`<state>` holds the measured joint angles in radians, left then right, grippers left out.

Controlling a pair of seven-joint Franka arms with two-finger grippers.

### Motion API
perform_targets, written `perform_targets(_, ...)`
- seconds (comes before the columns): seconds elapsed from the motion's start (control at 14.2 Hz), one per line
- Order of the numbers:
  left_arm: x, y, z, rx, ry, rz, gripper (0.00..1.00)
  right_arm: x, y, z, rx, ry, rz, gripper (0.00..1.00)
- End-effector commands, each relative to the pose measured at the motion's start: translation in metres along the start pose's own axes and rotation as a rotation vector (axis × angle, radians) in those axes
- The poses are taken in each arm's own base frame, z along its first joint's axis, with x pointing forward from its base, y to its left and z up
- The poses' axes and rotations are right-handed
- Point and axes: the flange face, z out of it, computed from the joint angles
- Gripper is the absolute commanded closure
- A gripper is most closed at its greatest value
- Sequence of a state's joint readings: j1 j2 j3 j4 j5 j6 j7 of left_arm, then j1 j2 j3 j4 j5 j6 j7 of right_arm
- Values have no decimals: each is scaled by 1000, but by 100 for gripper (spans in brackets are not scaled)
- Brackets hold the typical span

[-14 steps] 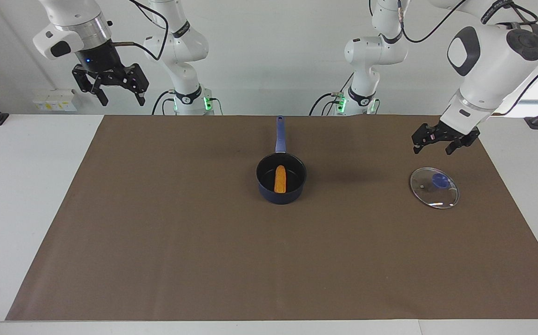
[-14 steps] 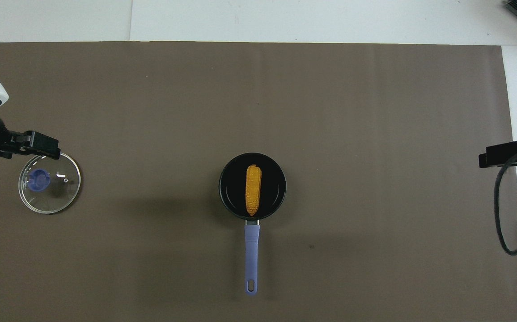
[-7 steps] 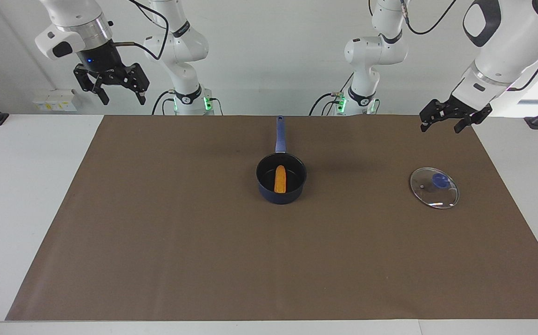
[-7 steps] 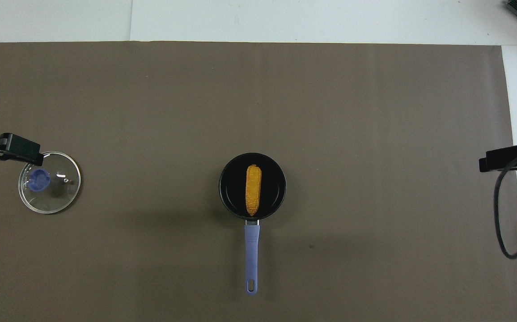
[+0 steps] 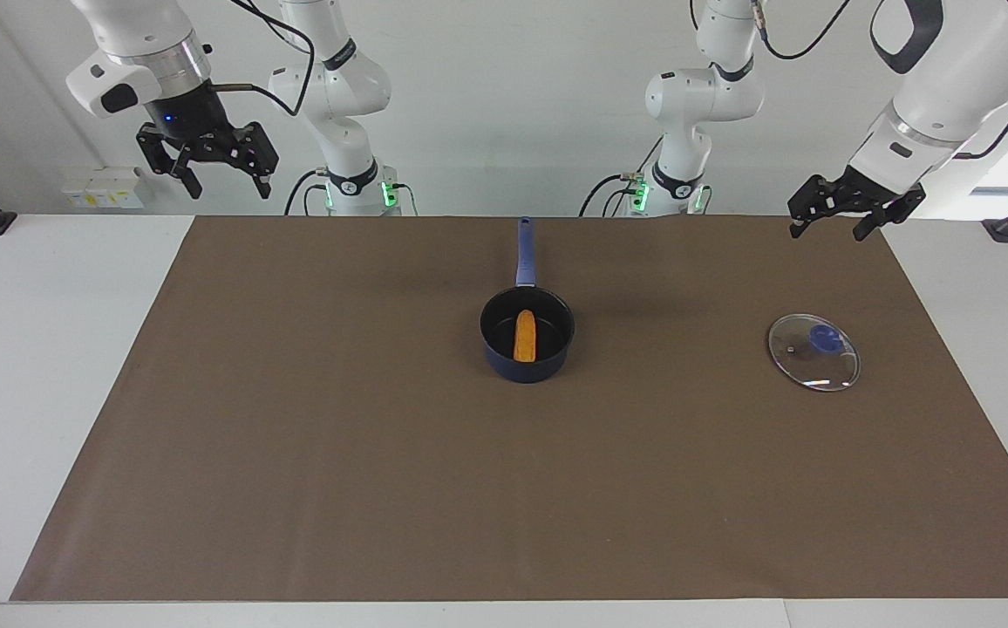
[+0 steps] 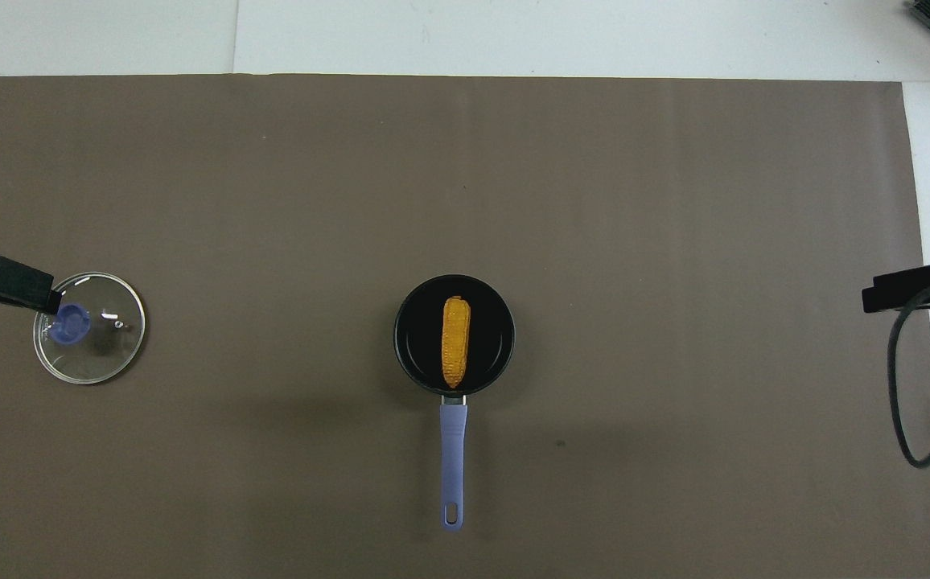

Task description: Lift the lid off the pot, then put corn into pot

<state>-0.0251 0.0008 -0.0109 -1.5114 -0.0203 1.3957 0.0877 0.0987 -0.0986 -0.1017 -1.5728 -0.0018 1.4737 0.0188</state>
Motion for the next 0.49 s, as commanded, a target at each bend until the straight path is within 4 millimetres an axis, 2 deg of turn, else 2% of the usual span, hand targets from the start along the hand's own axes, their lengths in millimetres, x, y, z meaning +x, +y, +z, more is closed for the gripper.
perform_targets(0.0,-1,-3,-8,6,2,14,0,-13,2,-2,0,-16,-26,0)
perform_targets(0.42,-1,-7,-9,5,3,9,0,-13,0,-3,6,-18,-32,0)
